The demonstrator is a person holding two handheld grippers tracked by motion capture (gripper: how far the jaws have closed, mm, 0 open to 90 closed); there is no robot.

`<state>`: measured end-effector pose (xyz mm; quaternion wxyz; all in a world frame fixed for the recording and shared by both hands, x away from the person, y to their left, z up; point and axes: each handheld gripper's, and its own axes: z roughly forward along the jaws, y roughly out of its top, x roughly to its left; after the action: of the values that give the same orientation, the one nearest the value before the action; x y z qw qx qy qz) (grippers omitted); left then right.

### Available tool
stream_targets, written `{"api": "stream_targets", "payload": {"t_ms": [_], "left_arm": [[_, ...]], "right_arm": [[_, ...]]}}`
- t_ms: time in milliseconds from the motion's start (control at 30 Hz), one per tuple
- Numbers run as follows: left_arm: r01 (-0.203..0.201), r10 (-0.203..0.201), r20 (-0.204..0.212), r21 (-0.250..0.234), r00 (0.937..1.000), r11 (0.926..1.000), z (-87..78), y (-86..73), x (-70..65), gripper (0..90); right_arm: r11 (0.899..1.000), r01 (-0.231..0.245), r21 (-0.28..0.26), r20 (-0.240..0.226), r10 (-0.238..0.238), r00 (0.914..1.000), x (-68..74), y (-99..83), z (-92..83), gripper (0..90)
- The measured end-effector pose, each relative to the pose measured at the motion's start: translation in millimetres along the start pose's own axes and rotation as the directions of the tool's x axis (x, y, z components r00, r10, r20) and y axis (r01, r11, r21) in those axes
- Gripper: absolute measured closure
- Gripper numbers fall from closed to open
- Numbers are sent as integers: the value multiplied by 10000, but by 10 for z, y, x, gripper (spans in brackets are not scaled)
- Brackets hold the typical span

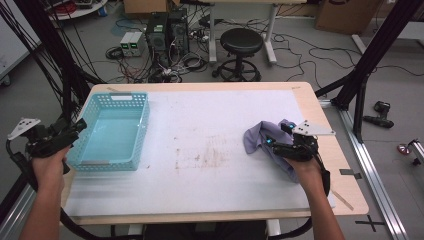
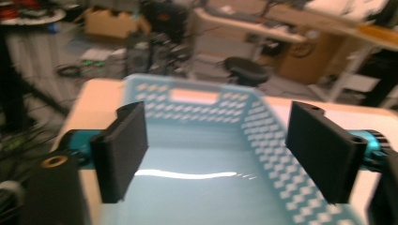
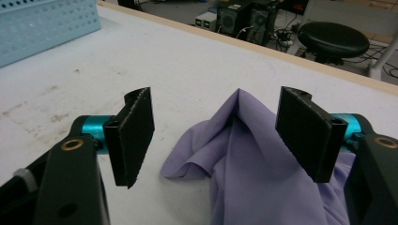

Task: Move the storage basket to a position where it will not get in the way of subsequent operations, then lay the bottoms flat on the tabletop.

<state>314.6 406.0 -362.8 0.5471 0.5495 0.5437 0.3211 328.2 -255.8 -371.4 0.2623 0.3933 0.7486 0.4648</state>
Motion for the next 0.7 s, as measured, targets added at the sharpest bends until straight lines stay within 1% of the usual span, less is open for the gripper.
{"api": "stream_targets", "payload": {"t_ms": [33, 67, 167, 233, 300, 400, 433, 500, 533, 600, 633, 667, 700], "left_arm": [[-104, 105, 229, -37, 9997, 9999, 21, 13, -74, 148], [-154, 155, 526, -34, 9985, 9999, 38, 21, -131, 132], [-510, 512, 931, -50, 9943, 9987, 83, 22, -316, 132], [-564, 569, 1177, -80, 9914, 9984, 118, 5, -413, 132], [-453, 472, 1478, -163, 9879, 9988, 156, -20, -479, 132], [-424, 474, 1793, -315, 9827, 9986, 219, -74, -577, 133], [-494, 548, 1872, -331, 9808, 9982, 237, -96, -615, 133], [-640, 675, 2093, -236, 9755, 9977, 271, -142, -689, 136], [-675, 703, 2154, -204, 9740, 9975, 283, -166, -725, 136], [-761, 763, 2297, -96, 9703, 9971, 303, -206, -794, 137], [-710, 711, 2432, -94, 9674, 9974, 310, -226, -837, 142], [-731, 722, 2527, -59, 9648, 9973, 312, -236, -860, 145], [-766, 748, 2613, -35, 9624, 9971, 316, -246, -885, 149]], "right_arm": [[10000, 30, 19, 40, -31, 10000, -6, 0, -1, 277], [10000, 6, 53, 115, -7, 9999, -22, 0, 1, 265], [9997, -143, 203, 156, 140, 9998, -72, -3, 15, 247], [9992, -240, 330, 179, 234, 9996, -113, -9, 37, 239], [9981, -243, 562, 201, 232, 9995, -171, -14, 83, 209], [9920, -288, 1230, 227, 262, 9994, -254, -17, 205, 206], [9883, -266, 1503, 221, 235, 9995, -276, -17, 257, 206], [9781, -27, 2079, 82, 11, 10000, -301, -25, 374, 207], [9723, 134, 2335, 1, -138, 9999, -306, -35, 429, 235], [9567, 246, 2901, 55, -274, 9996, -318, -58, 527, 372], [9482, 287, 3163, 25, -311, 9995, -318, -71, 564, 488], [9381, 393, 3441, 71, -444, 9990, -313, -83, 602, 615], [9334, 474, 3557, 114, -550, 9984, -306, -86, 615, 688]]}}
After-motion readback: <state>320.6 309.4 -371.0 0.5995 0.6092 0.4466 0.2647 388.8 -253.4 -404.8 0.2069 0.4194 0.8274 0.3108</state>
